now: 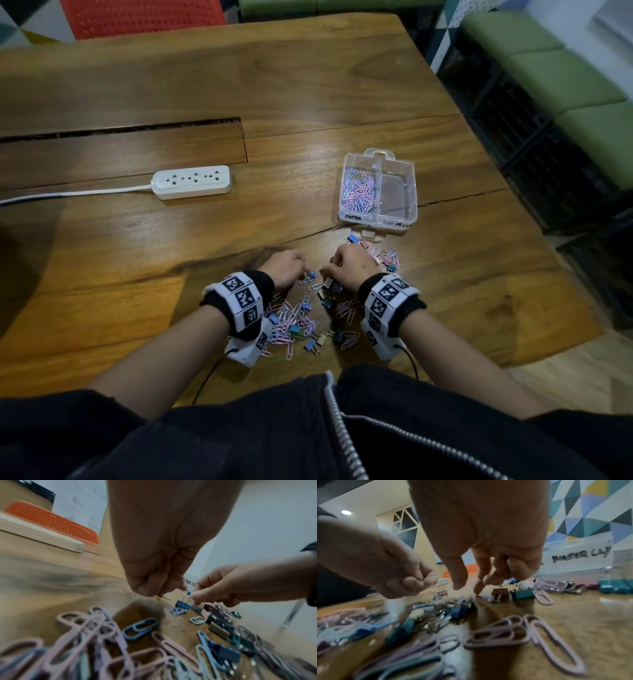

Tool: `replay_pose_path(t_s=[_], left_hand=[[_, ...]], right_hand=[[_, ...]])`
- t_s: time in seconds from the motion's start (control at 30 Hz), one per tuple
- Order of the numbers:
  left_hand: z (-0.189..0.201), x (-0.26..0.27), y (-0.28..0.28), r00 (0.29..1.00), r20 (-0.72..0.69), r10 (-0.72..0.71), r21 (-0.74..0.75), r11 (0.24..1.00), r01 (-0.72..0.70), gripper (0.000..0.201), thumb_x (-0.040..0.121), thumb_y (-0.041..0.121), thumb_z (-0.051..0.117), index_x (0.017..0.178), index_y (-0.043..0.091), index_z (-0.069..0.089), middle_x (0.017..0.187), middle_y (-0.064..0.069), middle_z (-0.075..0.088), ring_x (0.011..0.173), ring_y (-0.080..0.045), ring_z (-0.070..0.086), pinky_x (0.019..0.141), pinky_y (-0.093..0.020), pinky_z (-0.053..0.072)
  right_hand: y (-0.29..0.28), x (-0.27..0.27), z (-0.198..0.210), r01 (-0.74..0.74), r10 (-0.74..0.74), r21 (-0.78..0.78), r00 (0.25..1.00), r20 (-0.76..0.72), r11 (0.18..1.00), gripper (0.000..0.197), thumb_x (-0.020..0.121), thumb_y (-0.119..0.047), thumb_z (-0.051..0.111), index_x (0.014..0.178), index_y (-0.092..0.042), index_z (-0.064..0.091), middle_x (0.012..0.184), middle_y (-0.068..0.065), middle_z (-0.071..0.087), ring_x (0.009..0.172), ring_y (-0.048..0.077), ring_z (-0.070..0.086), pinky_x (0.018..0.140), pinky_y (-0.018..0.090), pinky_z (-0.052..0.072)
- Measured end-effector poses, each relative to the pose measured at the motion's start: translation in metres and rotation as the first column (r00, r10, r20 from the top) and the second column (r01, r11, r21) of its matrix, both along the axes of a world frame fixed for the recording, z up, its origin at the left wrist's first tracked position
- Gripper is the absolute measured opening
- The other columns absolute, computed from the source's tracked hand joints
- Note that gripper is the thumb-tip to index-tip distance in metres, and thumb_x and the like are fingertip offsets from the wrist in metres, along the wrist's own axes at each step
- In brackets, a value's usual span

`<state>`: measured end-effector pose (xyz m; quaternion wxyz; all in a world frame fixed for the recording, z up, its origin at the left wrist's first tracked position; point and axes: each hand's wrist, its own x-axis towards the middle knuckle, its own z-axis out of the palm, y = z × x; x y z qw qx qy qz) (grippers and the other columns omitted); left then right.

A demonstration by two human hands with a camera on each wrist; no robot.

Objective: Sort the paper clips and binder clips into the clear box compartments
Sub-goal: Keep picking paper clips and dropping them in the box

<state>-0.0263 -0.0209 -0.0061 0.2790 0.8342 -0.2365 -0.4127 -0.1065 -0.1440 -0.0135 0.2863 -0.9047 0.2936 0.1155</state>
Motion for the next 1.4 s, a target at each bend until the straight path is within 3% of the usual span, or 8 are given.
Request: replay_pose_path(t_s=[0.33,0.5,0.67,0.83,0.97,1.13,1.23,1.4], left_hand=[[-0.006,0.000,-0.001,0.894,0.257,-0.367,0.224,0.923,0.314,0.030,0.080,0.035,0.067,0.093,0.010,0.056,0.089,-0.003,0.050,0.085,-0.019,0.050,0.074,-0.030,0.040],[-0.009,-0.001,0.000,0.878,0.273,-0.394,0.223,0.913,0.340,0.021,0.086,0.024,0.062,0.095,0.005,0.058,0.108,-0.013,0.061,0.100,-0.026,0.057,0.086,-0.033,0.045],[-0.011,0.002,0.001,0.889,0.193,-0.416,0.246,0.897,0.367,0.018,0.093,0.020,0.048,0.077,0.011,0.051,0.080,-0.012,0.056,0.075,-0.023,0.055,0.072,-0.035,0.047],[-0.004,0.004,0.004,0.995,-0.097,-0.018,0.000,1.000,0.019,0.028,0.093,0.016,0.042,0.064,0.015,0.044,0.065,-0.001,0.046,0.050,-0.009,0.042,0.051,-0.022,0.035],[0.003,0.002,0.008,0.862,-0.470,0.188,-0.154,0.945,-0.290,0.028,0.086,-0.006,0.040,0.063,0.010,0.039,0.064,-0.005,0.046,0.038,-0.007,0.041,0.034,-0.015,0.033],[0.002,-0.006,0.006,0.985,-0.063,-0.160,-0.049,0.986,0.157,0.012,0.085,0.005,0.055,0.075,0.011,0.052,0.070,0.002,0.050,0.058,-0.008,0.046,0.054,-0.018,0.041],[-0.002,-0.011,0.006,0.897,0.242,-0.370,0.113,0.929,0.353,0.013,0.082,0.022,0.066,0.092,0.015,0.065,0.085,0.005,0.058,0.075,-0.006,0.053,0.065,-0.019,0.043],[-0.005,-0.017,0.003,0.792,0.396,-0.465,0.232,0.885,0.404,0.031,0.082,0.037,0.064,0.109,0.023,0.062,0.112,0.002,0.065,0.103,-0.017,0.060,0.081,-0.030,0.051]], right_hand=[[-0.009,-0.002,-0.001,0.156,-0.183,0.203,0.976,0.121,0.967,0.007,0.090,-0.014,0.051,0.085,-0.009,0.053,0.089,0.007,0.055,0.081,0.018,0.051,0.072,0.029,0.043],[-0.032,-0.028,0.010,0.278,-0.519,0.722,0.845,0.130,0.634,0.022,0.091,-0.001,0.043,0.075,-0.016,0.046,0.073,0.002,0.050,0.060,0.013,0.047,0.056,0.023,0.039],[-0.037,-0.059,0.015,0.242,-0.565,0.908,0.825,-0.007,0.342,0.024,0.090,0.009,0.033,0.082,-0.007,0.050,0.075,0.007,0.049,0.061,0.015,0.049,0.050,0.017,0.044],[-0.035,-0.074,0.004,0.248,-0.413,0.791,0.911,0.006,0.559,0.025,0.080,0.013,0.046,0.071,-0.010,0.051,0.077,0.004,0.052,0.065,0.015,0.050,0.063,0.024,0.042],[-0.031,-0.077,-0.001,0.199,-0.318,0.645,0.946,0.071,0.738,0.032,0.080,0.013,0.047,0.073,-0.018,0.048,0.086,0.000,0.051,0.071,0.013,0.052,0.066,0.025,0.045],[-0.030,-0.079,-0.004,0.290,-0.422,0.635,0.904,0.064,0.716,0.031,0.081,0.012,0.040,0.064,-0.013,0.049,0.069,0.001,0.050,0.062,0.012,0.046,0.060,0.021,0.039],[-0.030,-0.080,-0.005,0.326,-0.485,0.671,0.873,0.058,0.666,0.028,0.085,0.003,0.043,0.062,-0.012,0.047,0.061,0.000,0.046,0.056,0.011,0.041,0.053,0.019,0.035],[-0.029,-0.082,-0.020,0.309,-0.342,0.350,0.939,0.033,0.884,0.023,0.082,-0.033,0.060,0.069,-0.021,0.045,0.085,0.008,0.062,0.078,0.025,0.059,0.076,0.041,0.052]])
